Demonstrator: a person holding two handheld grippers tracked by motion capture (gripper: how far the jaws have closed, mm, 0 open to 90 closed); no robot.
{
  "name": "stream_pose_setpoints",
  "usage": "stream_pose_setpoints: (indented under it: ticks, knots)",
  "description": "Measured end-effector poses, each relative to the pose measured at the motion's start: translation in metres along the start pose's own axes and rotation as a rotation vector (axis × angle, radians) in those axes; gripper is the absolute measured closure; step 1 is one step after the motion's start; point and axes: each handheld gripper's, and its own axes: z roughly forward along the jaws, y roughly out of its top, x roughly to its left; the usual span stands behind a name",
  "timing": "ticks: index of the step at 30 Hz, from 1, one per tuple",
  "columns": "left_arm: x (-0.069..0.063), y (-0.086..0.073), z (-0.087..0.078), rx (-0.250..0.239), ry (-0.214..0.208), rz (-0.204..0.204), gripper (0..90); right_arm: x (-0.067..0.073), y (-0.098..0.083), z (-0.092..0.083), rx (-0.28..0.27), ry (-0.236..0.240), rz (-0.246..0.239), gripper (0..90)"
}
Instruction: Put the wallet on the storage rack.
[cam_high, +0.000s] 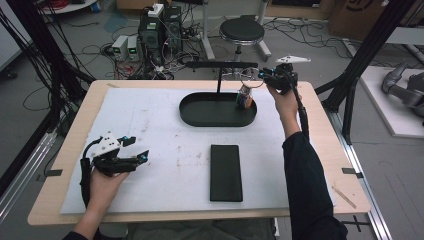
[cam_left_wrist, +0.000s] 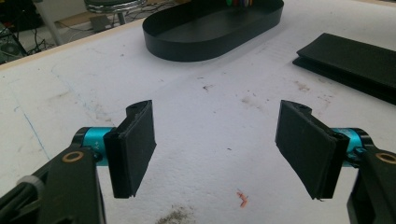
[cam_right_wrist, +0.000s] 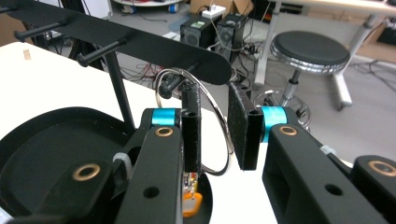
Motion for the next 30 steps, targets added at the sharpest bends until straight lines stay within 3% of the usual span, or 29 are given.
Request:
stream_pose_setpoints:
  ticks: [3, 8, 10, 15, 16, 18, 19, 25, 30]
  knots:
    - [0.001, 0.002, 0.0, -0.007, 0.001, -0.002, 28.5, -0.002, -0.001, -0.008, -0.013, 0.005, -0.005, 67.7]
    - [0.002, 0.006, 0.002, -0.012, -0.004, 0.003, 28.5, -0.001, -0.001, -0.03, 0.028, 0.028, -0.038, 60.0]
    - [0.003, 0.009, 0.004, -0.014, -0.007, 0.004, 28.5, 0.001, -0.005, -0.044, -0.029, 0.029, -0.045, 60.0]
    - [0.0, 0.015, 0.011, -0.02, -0.019, 0.018, 28.5, -0.002, -0.017, -0.071, -0.03, 0.065, 0.015, 55.1]
    - [-0.001, 0.017, 0.013, -0.021, -0.022, 0.022, 28.5, 0.0, -0.022, -0.08, -0.067, 0.071, 0.014, 55.4]
    - [-0.003, 0.019, 0.016, -0.02, -0.028, 0.035, 28.5, 0.002, -0.027, -0.091, -0.043, 0.089, 0.035, 53.0]
    - [-0.004, 0.02, 0.018, -0.018, -0.032, 0.042, 28.5, 0.009, -0.037, -0.104, -0.09, 0.085, 0.01, 53.9]
    - [-0.004, 0.023, 0.025, -0.02, -0.043, 0.046, 28.5, 0.019, -0.058, -0.126, -0.105, 0.092, 0.001, 51.3]
    - [-0.002, 0.023, 0.026, -0.024, -0.037, 0.039, 28.5, 0.02, -0.083, -0.145, -0.138, 0.1, 0.036, 47.3]
